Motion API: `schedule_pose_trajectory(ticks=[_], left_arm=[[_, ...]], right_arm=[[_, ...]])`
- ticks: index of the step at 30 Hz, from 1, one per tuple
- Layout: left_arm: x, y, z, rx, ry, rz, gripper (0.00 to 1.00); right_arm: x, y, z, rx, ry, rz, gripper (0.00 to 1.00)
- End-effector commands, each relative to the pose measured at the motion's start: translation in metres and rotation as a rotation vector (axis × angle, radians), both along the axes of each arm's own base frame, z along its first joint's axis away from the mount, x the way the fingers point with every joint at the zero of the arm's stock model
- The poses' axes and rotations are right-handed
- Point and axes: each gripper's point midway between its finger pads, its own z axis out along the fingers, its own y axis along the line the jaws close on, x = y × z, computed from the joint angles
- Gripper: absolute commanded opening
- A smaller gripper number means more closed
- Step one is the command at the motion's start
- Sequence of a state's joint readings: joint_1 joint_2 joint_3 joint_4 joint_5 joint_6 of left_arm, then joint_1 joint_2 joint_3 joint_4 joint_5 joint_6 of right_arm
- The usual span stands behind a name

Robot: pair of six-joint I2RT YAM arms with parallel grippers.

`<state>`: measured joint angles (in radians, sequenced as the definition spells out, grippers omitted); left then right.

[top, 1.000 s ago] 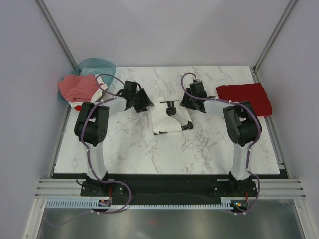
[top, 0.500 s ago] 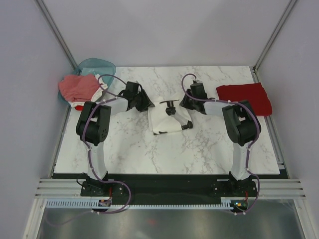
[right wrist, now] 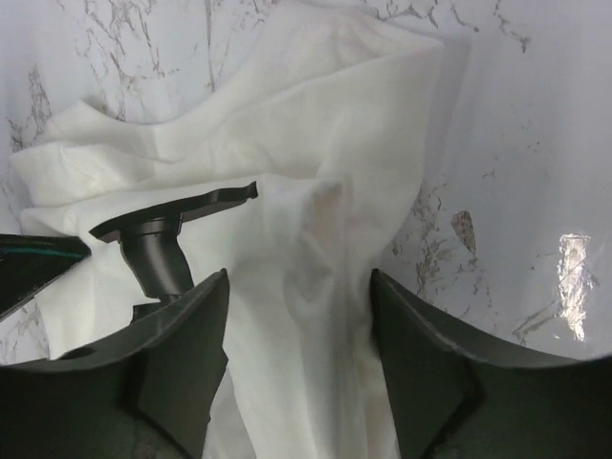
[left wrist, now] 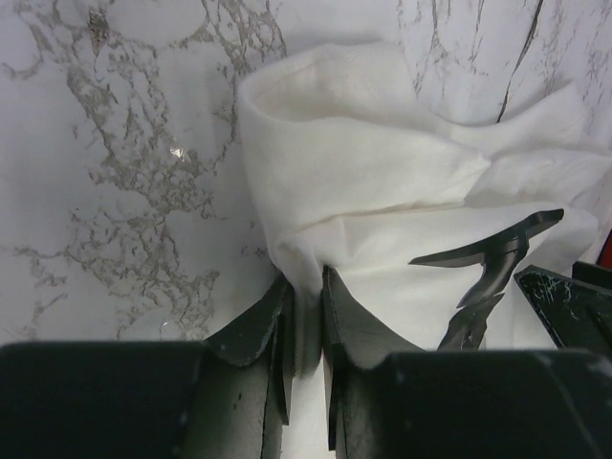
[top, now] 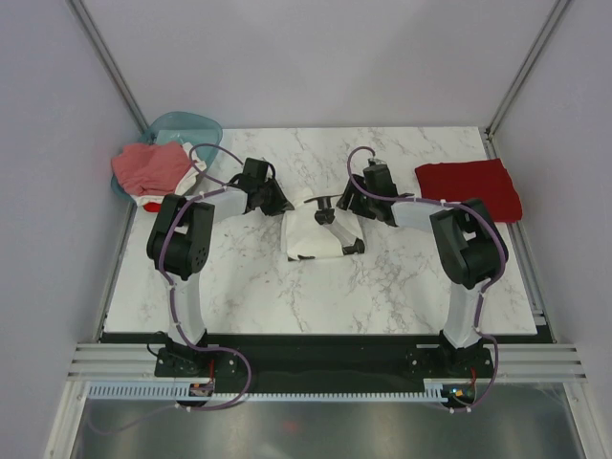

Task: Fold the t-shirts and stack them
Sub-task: Fold the tshirt

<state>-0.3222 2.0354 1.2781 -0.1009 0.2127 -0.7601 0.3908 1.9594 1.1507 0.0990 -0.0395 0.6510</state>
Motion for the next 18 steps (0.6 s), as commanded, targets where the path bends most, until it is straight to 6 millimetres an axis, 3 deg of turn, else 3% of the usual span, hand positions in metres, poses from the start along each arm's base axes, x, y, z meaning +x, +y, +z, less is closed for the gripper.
schedule_pose_trajectory(ticks=[1,13,18], left_arm=[[-0.004,0.013,-0.002,0.085,0.005,-0.002,0.22],[-0.001,0.012,0.0,0.079,0.002,-0.012,0.27],[-0.003,0.011,-0.001,0.075,0.008,-0.017,0.27]], right_arm=[[-0.007,-0.011,0.01,-0.049,-0.017,-0.025,0.72],[0.014,-0.04,0.025,-0.151,-0.073,-0.111,0.97],[0.008,-0.047,0.065,-0.2,-0.165,-0.167,0.98]])
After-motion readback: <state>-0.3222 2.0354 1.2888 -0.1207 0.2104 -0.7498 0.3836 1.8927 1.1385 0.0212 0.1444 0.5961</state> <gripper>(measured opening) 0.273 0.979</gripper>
